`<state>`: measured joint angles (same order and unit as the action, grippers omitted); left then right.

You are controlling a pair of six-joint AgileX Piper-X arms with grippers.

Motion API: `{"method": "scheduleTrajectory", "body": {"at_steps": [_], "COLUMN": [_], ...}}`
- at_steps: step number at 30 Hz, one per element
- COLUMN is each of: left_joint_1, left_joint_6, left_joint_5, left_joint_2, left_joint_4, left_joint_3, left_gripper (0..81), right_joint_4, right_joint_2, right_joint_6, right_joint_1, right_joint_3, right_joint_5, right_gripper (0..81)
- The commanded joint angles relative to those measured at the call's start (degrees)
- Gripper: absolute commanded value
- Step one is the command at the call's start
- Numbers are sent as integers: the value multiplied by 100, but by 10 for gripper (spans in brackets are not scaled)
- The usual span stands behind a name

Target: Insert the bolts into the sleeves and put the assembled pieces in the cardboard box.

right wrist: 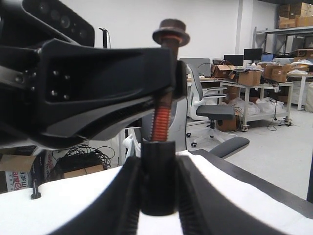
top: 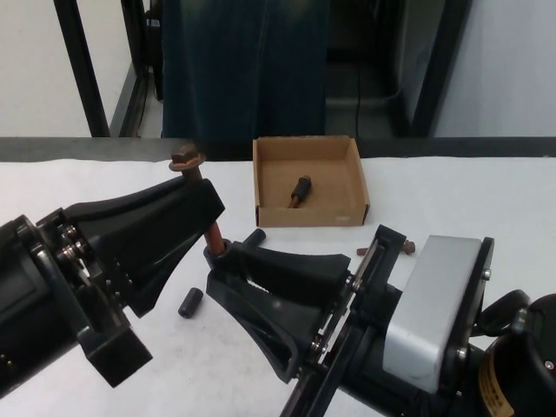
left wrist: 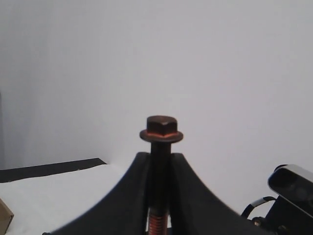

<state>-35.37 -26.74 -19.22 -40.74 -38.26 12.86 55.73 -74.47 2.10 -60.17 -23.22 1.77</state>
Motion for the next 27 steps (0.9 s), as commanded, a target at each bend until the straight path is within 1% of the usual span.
{"method": "scheduleTrajectory", "body": {"at_steps": [1,4,9,18,20,21,24,27], "left_joint_1": [-23,-23,-33,-255,-253,-253,-253,-253], "left_joint_6": [-30,-30,-44,-44,-44,-44,-44,-44], "left_joint_5": [-65,-130,-189,-189,-189,-189,-189,-189], "left_joint_2": [53,53,53,53,53,53,53,53], "left_joint_4": [1,118,249,249,249,249,249,249], "left_joint_3": [8,8,8,8,8,8,8,8], "left_gripper": [8,8,8,6,45,78,186,323], "right_joint_4": [112,112,112,76,62,62,49,26], "right_joint_2": [8,8,8,8,8,8,8,8], "right_joint_6": [3,3,3,3,3,3,3,3], "right_joint_1": [10,10,10,10,10,10,10,10], "right_joint_3": [-78,-78,-120,-295,-309,-309,-306,-306], "right_joint_5": [394,602,604,604,604,604,604,604], "right_gripper": [3,3,3,3,3,3,3,3]}}
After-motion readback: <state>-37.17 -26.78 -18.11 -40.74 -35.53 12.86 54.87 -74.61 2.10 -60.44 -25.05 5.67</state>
